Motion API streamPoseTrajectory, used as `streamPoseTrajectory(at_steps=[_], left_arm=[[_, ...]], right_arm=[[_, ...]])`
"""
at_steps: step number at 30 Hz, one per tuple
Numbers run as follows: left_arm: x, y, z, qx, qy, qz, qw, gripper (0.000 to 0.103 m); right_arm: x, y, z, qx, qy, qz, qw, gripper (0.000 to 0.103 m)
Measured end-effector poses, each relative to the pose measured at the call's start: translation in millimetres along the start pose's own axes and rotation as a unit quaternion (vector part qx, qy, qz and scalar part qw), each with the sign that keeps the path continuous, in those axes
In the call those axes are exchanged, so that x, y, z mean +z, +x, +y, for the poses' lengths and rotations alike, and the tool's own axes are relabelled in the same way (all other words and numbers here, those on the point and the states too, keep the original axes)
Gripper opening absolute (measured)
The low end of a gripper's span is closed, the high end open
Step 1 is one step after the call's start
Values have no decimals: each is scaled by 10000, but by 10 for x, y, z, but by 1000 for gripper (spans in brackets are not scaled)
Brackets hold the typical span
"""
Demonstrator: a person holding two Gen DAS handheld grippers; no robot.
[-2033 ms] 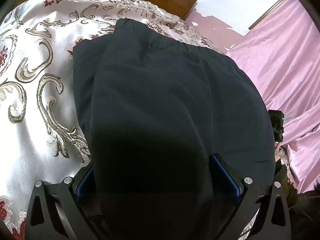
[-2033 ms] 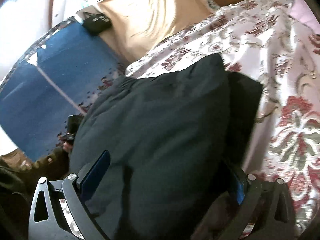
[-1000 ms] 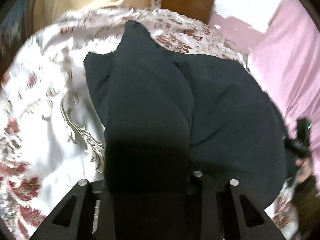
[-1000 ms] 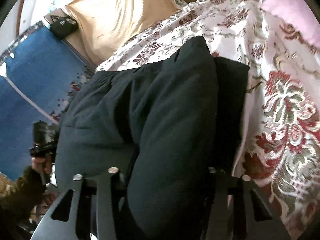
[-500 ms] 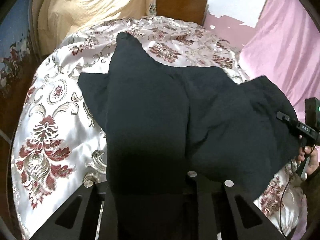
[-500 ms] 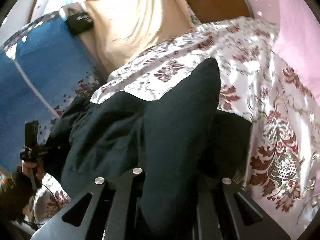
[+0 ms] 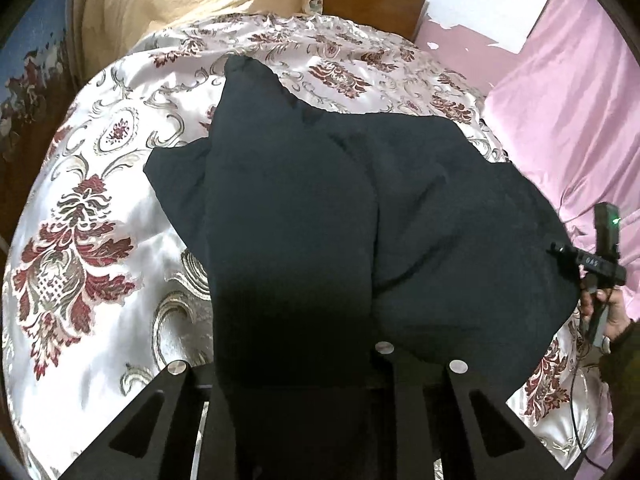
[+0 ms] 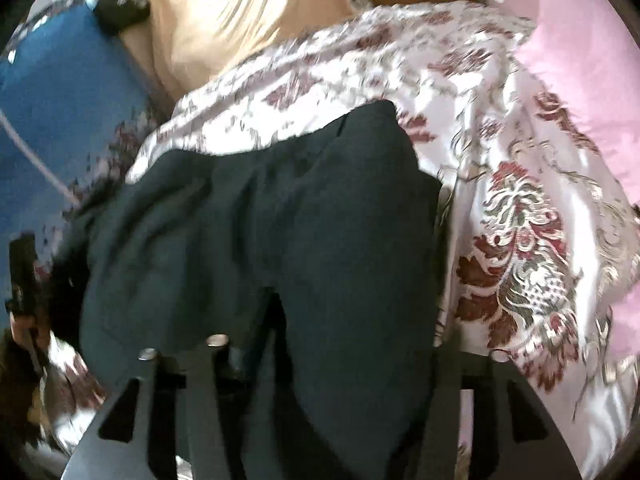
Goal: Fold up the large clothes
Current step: 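Press both tools down on the folded jacket's edge to flatten it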
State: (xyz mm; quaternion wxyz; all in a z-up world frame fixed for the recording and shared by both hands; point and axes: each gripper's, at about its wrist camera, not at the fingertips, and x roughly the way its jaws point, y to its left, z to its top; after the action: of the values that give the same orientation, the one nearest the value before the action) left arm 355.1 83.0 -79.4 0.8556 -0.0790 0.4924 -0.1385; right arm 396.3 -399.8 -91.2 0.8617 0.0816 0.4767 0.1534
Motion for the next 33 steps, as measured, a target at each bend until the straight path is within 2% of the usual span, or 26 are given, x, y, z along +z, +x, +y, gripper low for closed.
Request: streamPoseTrajectory(at_steps=[1, 2, 6, 7, 11, 14, 16, 17, 19, 22, 27, 30, 33], left_arm=[[14, 41, 28, -12, 28, 28, 10000, 21], [20, 73, 41, -17, 57, 56, 10000, 21], [35, 231, 159, -148, 40, 179, 9997, 23], [32, 266, 169, -185, 17, 191, 9996, 24], [-18, 378, 287, -383, -197, 229, 9988, 27], [-28, 410, 329, -469, -282, 241, 9982, 28], [-22, 392, 294, -398, -223, 231, 9987, 27], [-18, 387, 289, -361, -189, 226, 9989, 27], [-15, 347, 234, -259, -100, 203, 9994, 26], [-3, 257, 196, -152, -60, 160, 9997, 23], [31, -21, 70, 74, 55, 9, 10000, 20], [49, -235, -66, 146, 188, -15, 9997, 20], [-1, -469, -152, 184, 289, -51, 9994, 20]], right_arm=[[13, 71, -54, 95, -62, 103, 9999, 63], [30, 127, -90, 234, -94, 180, 9995, 65], [73, 372, -276, 937, -183, 429, 9945, 89], [72, 432, -321, 1120, -172, 492, 9923, 93], [-8, 669, -418, 2010, 222, 615, 9774, 98], [-83, 640, -343, 2118, 221, 503, 9758, 95], [-129, 566, -279, 2046, 243, 425, 9776, 79], [-156, 506, -236, 1968, 242, 364, 9795, 74], [-178, 417, -157, 1845, 239, 253, 9822, 54], [-221, 249, 5, 1739, 260, 119, 9844, 36], [-211, -54, 220, 1564, 219, -97, 9874, 20], [-146, -318, 397, 1512, 144, -335, 9878, 18], [-102, -550, 573, 1517, 35, -364, 9878, 18]])
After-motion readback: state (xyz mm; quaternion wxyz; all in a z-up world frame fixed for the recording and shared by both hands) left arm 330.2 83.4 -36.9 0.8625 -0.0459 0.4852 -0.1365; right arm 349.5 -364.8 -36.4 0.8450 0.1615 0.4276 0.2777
